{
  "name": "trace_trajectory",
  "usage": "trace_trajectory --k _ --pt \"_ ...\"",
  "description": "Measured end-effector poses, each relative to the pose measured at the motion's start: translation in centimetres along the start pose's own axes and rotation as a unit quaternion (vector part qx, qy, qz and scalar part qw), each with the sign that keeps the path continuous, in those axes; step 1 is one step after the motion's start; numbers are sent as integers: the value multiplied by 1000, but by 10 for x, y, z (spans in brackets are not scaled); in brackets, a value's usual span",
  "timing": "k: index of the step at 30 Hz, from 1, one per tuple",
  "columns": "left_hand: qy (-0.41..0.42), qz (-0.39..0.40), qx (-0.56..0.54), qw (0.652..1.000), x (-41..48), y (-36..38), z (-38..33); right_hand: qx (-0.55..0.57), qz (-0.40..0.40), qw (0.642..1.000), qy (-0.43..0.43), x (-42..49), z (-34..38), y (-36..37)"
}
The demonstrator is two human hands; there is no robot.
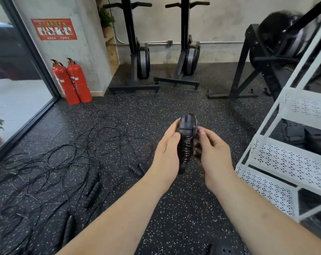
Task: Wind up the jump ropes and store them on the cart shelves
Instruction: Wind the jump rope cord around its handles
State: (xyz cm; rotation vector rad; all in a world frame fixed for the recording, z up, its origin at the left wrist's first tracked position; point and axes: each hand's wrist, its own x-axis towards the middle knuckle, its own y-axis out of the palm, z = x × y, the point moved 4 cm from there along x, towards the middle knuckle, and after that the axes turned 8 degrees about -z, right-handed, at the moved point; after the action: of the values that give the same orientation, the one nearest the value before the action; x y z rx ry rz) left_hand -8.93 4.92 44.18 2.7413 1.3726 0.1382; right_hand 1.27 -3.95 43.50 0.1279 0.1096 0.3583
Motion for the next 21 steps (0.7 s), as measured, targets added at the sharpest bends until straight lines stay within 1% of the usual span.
trace_trajectory --k 1,4,5,7,10,12,16,18,21 --pt "6 9 25 1000 -3 5 0 -14 5 1000 -19 -5 4 -3" --pt "24 37 86 995 -15 21 -5 -8 66 996 -59 -28 17 -10" --pt "47 42 120 991 -21 26 -11 5 66 996 -65 -35 20 -14" --pt "105 49 171 978 -34 37 -27 44 42 997 -55 -46 31 -26" --pt "136 55 183 972 -53 54 -46 94 22 995 -1 -59 51 -46" --pt "157 36 191 968 -63 66 -53 128 6 990 53 -65 59 -58" --pt "205 8 193 960 -83 95 -78 201 -49 963 176 -71 75 -81" --pt "232 14 201 952 -91 110 -91 236 -64 950 197 -72 88 -94" --pt "271 27 217 937 -104 134 -107 256 -88 946 181 -73 109 -117"
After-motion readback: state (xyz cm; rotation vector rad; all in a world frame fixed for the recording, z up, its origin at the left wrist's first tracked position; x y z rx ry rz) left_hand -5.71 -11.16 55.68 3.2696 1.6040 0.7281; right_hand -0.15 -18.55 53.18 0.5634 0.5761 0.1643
